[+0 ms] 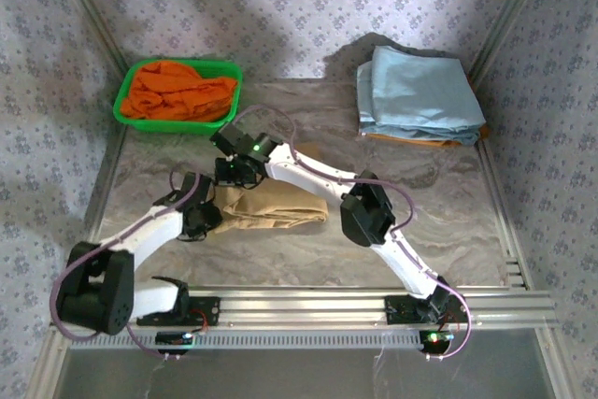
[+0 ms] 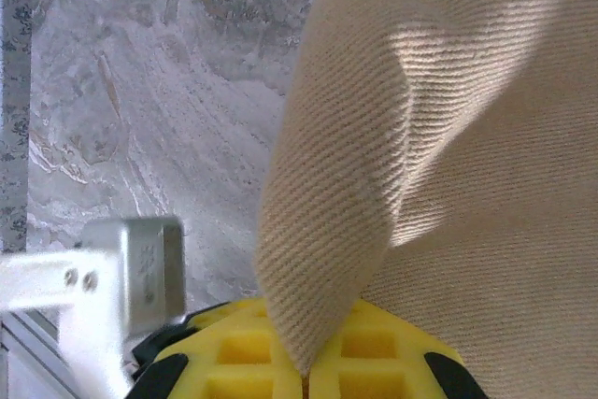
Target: Fold and stack the trousers
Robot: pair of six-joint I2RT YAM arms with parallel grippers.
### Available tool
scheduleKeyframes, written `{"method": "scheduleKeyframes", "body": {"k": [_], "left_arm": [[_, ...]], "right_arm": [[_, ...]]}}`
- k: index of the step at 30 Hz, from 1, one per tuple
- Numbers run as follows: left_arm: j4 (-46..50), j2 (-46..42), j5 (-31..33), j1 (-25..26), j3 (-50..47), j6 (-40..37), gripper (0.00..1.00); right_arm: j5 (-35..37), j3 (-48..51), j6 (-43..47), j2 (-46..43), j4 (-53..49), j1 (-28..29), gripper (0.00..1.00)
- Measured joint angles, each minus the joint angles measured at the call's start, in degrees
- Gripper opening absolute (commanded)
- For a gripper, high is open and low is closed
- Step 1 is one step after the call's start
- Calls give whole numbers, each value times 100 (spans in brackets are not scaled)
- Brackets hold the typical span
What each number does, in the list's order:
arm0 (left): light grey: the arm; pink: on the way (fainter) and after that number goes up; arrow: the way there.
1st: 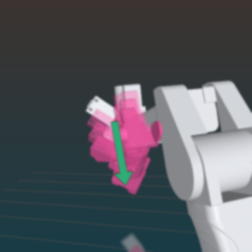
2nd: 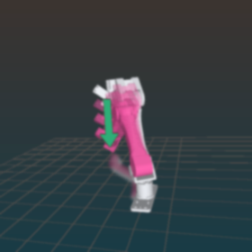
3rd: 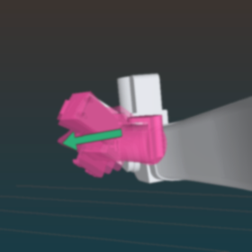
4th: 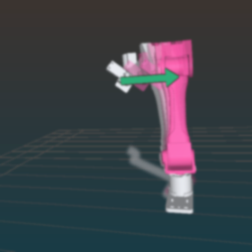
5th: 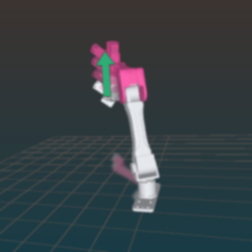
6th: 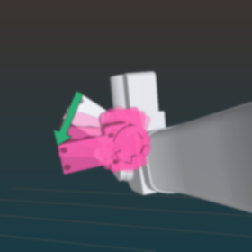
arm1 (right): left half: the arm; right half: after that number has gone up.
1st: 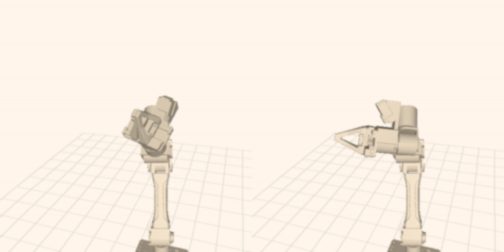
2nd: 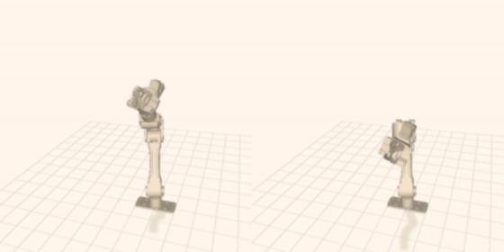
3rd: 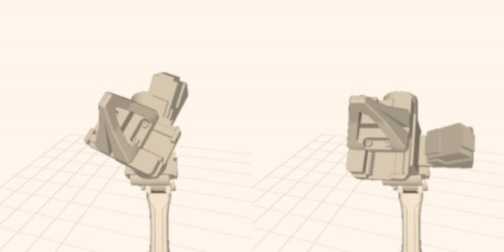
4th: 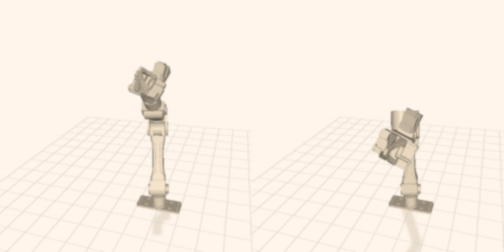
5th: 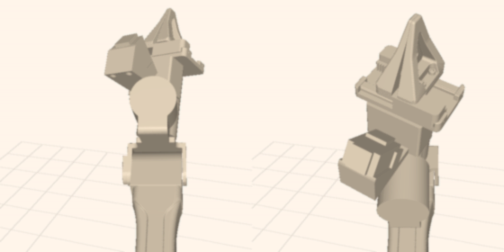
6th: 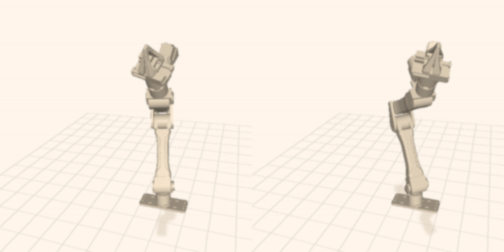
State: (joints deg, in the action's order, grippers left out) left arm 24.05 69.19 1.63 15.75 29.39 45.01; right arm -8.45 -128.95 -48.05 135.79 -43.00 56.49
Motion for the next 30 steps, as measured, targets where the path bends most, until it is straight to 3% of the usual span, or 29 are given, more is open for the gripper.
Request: {"method": "scheduleKeyframes", "body": {"k": [2,4,7,10,15,22,24,26,30], "left_arm": [[186,-538,2,-2,-216,225,42],[461,-1029,13,-44,-348,463,42],[988,-1790,70,-144,-396,737,44],[1528,-2553,168,-291,-385,957,45],[2216,-2988,179,-632,-66,1010,45],[2267,-1792,-11,-573,1213,501,42],[2162,-1349,20,-372,1541,348,46],[2039,-1069,59,-219,1674,249,57],[1685,-824,52,-175,1342,168,71]], "right_arm": [[-76,0,-52,87,66,2,10],[-125,0,-101,140,101,2,17],[-181,-68,-184,146,105,-4,40],[-341,-179,-225,146,192,-9,49],[-494,-44,-175,-50,284,-13,52],[-391,1755,275,-1633,426,-245,37],[-313,2452,431,-2188,457,-398,40],[-227,3099,575,-2667,505,-546,46],[-35,4260,774,-3270,560,-693,54]]}}
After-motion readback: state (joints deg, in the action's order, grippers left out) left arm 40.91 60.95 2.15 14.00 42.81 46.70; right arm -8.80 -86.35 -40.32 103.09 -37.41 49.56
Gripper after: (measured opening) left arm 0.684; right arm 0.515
